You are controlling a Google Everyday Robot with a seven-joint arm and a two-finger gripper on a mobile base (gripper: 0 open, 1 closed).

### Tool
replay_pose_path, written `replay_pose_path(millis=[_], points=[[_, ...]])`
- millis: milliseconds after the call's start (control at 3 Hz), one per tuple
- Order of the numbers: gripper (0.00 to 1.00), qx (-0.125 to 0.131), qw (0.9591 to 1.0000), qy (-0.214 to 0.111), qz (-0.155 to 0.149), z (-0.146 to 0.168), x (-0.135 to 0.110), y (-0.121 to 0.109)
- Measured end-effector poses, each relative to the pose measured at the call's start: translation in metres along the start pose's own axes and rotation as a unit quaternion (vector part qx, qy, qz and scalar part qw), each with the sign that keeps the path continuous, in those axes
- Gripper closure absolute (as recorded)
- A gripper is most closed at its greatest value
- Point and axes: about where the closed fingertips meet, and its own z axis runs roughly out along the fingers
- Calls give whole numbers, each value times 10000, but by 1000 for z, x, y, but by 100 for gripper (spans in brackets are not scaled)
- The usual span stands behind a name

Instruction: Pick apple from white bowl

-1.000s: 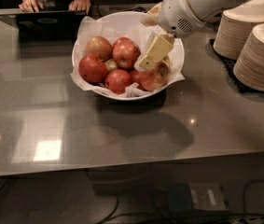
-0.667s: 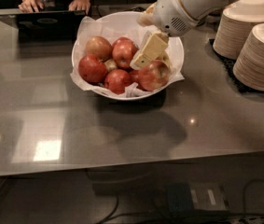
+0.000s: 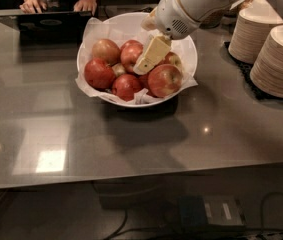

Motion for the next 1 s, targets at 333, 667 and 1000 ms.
replay_pose_path(millis=[333, 667, 1000], points=[[20, -196, 9998, -35, 62, 16, 0, -1], [21, -416, 9990, -73, 136, 33, 1, 2], [39, -550, 9982, -117, 198, 44, 3, 3]])
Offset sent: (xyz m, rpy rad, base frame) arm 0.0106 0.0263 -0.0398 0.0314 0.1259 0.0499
